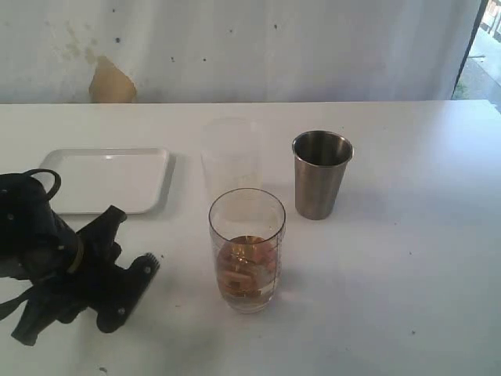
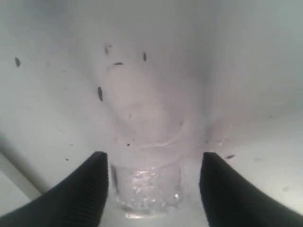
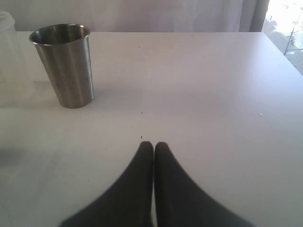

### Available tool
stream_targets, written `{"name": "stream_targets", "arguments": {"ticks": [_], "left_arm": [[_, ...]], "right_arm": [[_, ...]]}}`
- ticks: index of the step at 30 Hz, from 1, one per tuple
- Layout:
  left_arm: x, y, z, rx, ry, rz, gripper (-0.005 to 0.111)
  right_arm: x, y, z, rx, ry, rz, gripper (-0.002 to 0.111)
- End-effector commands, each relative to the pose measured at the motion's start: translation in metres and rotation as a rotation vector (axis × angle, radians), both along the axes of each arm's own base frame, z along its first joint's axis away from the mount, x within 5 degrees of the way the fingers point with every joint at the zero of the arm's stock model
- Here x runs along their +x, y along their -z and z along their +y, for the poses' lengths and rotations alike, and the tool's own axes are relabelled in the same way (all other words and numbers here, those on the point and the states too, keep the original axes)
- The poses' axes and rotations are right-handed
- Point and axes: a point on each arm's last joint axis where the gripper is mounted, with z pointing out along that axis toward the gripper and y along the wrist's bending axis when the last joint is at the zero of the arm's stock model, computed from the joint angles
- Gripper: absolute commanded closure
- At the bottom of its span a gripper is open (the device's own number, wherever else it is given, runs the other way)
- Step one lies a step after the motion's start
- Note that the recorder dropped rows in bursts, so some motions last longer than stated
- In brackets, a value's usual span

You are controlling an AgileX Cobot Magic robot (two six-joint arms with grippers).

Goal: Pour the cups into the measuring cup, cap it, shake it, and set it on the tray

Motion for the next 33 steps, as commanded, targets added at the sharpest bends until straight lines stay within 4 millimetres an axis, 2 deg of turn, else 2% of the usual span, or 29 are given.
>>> {"name": "stream_targets", "arguments": {"ticks": [1,3,4,7,10,16,19,24,27,33], "left_arm": [[0.0,0.001,0.0,-0.007,-0.011,-0.002,0.083],[-0.001,0.001,0.002,0.013,-0.023,0.007,0.101],[-0.001,0.0,0.004,0.027,-0.03,0.013,0.106],[-0.002,-0.008,0.005,-0.001,-0.071,-0.009,0.106],[-0.003,-0.031,0.002,-0.124,-0.1,-0.085,0.106],[-0.014,-0.088,-0.002,-0.485,-0.212,-0.246,0.106],[-0.022,-0.114,-0.002,-0.71,-0.327,-0.284,0.106],[-0.034,-0.156,0.006,-1.059,-0.462,-0.347,0.106],[-0.039,-0.177,0.008,-1.308,-0.544,-0.335,0.107],[-0.045,-0.2,0.005,-1.693,-0.647,-0.214,0.107]], "right_arm": [[0.0,0.001,0.0,0.002,0.005,-0.007,0.108],[0.0,0.001,0.0,0.002,0.005,-0.007,0.108],[0.0,0.001,0.0,0.002,0.005,-0.007,0.108],[0.0,0.001,0.0,0.002,0.005,-0.007,0.108],[0.0,0.001,0.0,0.002,0.005,-0.007,0.108],[0.0,0.001,0.0,0.002,0.005,-0.007,0.108],[0.0,0.001,0.0,0.002,0.005,-0.007,0.108],[0.0,0.001,0.0,0.002,0.005,-0.009,0.108],[0.0,0.001,0.0,0.002,0.005,-0.009,0.108],[0.0,0.001,0.0,0.028,0.012,-0.01,0.108]]}}
